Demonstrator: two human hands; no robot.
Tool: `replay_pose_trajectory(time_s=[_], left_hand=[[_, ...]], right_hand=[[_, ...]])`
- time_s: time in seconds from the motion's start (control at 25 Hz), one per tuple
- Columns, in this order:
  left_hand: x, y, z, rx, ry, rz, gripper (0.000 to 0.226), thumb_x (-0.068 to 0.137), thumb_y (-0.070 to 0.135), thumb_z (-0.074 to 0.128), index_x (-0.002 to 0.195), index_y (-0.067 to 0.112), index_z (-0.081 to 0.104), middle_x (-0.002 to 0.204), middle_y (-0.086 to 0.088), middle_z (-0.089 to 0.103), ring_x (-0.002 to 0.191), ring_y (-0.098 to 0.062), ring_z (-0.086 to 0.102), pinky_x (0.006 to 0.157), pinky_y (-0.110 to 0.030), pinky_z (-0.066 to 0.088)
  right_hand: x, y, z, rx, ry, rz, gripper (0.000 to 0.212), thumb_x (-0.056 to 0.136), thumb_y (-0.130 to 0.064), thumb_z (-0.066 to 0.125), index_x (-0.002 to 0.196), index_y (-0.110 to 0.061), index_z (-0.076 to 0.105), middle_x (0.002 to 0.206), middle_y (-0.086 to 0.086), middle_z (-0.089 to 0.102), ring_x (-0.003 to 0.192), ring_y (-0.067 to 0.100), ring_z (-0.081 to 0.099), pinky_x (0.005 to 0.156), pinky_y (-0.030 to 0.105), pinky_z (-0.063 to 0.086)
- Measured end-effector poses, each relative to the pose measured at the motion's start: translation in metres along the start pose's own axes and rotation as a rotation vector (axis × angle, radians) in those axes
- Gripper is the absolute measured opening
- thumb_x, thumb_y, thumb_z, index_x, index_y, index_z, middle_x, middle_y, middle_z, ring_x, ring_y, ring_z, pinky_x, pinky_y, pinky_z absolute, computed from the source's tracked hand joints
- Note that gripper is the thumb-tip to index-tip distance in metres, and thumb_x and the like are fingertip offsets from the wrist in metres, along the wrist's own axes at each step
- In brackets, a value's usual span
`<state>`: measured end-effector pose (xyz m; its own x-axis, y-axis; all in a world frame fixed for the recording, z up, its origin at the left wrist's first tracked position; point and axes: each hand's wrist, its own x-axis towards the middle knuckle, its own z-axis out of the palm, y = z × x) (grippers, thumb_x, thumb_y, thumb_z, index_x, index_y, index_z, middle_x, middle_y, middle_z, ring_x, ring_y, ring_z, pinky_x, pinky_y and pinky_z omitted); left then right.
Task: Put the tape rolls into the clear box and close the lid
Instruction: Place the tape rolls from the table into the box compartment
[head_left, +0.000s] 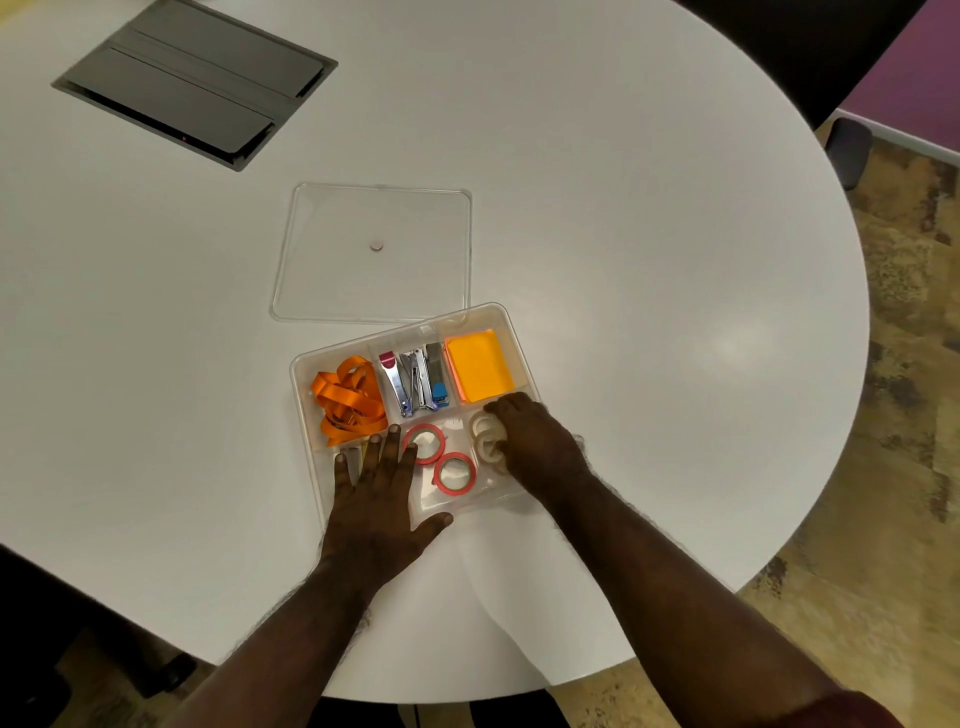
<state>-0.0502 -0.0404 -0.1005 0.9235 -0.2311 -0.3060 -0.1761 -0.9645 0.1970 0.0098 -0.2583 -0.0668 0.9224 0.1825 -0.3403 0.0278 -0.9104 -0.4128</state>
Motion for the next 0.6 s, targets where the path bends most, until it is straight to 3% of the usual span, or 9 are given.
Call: replay_pose_trajectory(time_s=[0.16, 0.36, 0.6], left_hand=[[0.000, 0.001, -0.001, -0.015, -0.003, -0.002, 0.101, 0.074, 0.085, 0.023, 0.152, 0.024, 0.005, 0.159, -0.001, -0.002, 0.147, -0.024, -0.007, 0.115, -0.052, -0.012], [0.000, 0.001, -0.002, -0.023, -0.014, -0.007, 0.102, 0.073, 0.085, 0.023, 0.152, 0.025, 0.002, 0.159, 0.001, -0.007, 0.146, -0.022, -0.012, 0.112, -0.047, -0.020], [0.001, 0.001, -0.003, -0.034, -0.022, -0.017, 0.101, 0.073, 0.085, 0.025, 0.152, 0.027, -0.002, 0.158, 0.004, -0.012, 0.145, -0.019, -0.017, 0.111, -0.045, -0.023]], right_hand=[[0.000, 0.015, -0.015, -0.031, 0.006, 0.105, 0.041, 0.089, -0.009, 0.057, 0.129, -0.014, 0.049, 0.123, 0.011, 0.059, 0.105, 0.030, 0.062, 0.088, 0.037, 0.052], [-0.004, 0.006, -0.006, -0.245, -0.101, 0.039, 0.036, 0.088, -0.021, 0.063, 0.121, -0.011, 0.051, 0.114, 0.010, 0.063, 0.100, 0.029, 0.066, 0.083, 0.038, 0.054], [0.001, 0.003, 0.001, -0.412, -0.057, 0.011, 0.030, 0.088, -0.024, 0.061, 0.112, -0.008, 0.052, 0.104, 0.010, 0.063, 0.087, 0.030, 0.068, 0.072, 0.034, 0.052]])
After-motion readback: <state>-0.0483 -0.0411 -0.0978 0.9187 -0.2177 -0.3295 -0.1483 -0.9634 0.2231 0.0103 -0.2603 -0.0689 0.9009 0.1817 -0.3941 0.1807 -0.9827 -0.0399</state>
